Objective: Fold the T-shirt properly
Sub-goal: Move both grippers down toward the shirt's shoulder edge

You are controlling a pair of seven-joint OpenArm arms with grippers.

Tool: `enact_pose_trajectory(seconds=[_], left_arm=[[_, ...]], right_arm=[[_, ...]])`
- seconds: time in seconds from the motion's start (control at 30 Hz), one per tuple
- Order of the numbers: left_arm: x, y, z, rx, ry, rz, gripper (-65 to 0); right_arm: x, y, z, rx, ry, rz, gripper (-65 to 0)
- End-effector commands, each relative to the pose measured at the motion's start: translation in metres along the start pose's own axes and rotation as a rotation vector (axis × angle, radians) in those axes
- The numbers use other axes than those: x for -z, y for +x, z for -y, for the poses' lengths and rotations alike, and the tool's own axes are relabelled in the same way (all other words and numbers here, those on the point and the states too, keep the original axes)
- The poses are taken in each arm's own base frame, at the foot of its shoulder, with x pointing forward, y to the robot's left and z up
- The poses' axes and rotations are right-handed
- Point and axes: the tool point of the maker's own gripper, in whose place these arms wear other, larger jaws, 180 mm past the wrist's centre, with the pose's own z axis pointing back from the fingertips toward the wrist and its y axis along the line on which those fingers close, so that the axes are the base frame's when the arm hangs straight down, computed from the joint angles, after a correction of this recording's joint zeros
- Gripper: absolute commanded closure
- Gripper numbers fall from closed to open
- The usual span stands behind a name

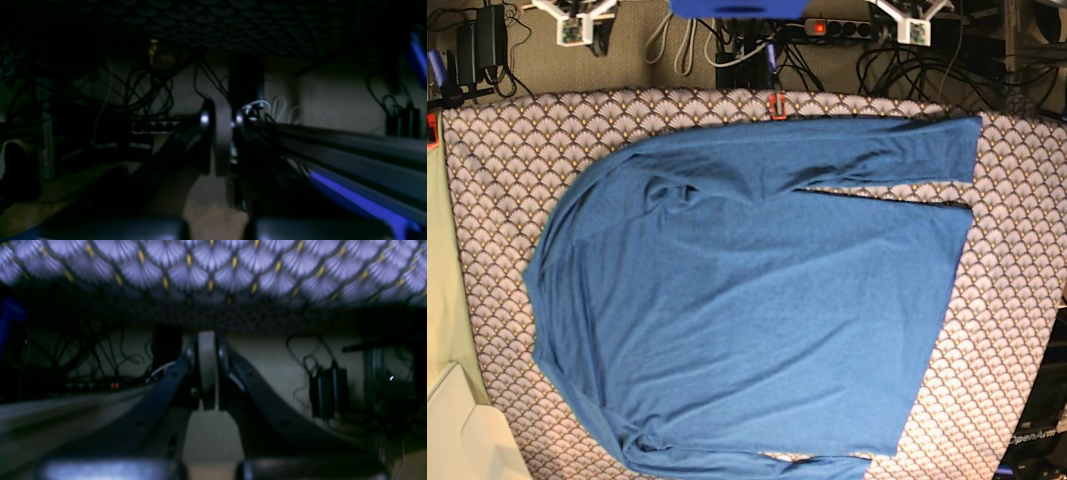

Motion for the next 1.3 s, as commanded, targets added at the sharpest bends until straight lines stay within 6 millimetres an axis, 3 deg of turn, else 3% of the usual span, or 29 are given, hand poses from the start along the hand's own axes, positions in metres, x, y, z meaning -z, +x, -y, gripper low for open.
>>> enact_pose_trajectory(seconds=[0.0, 0.1, 0.27, 0.5, 0.87, 1.27], left_arm=[[-0.006, 0.01, 0.002, 0.002, -0.009, 0.036, -0.1], [-0.008, 0.02, 0.007, 0.001, -0.018, 0.062, -2.8], [-0.014, 0.044, 0.016, 0.003, -0.042, 0.116, -17.1], [-0.025, 0.057, 0.019, 0.013, -0.056, 0.15, -18.1], [-0.037, 0.099, -0.043, 0.05, 0.109, 0.254, -18.6], [-0.042, 0.131, -0.089, 0.04, 0.251, 0.354, -18.6]], right_arm=[[-0.004, 0.013, 0.001, -0.004, 0.002, 0.044, -1.0], [0.004, 0.026, 0.002, -0.015, 0.003, 0.086, -6.6], [0.013, 0.057, 0.01, -0.079, 0.022, 0.175, -15.7], [0.013, 0.062, 0.009, -0.101, 0.037, 0.188, -16.7], [0.023, 0.08, 0.006, -0.054, 0.017, 0.244, -16.8], [0.028, 0.09, 0.003, -0.018, 0.006, 0.274, -16.9]])
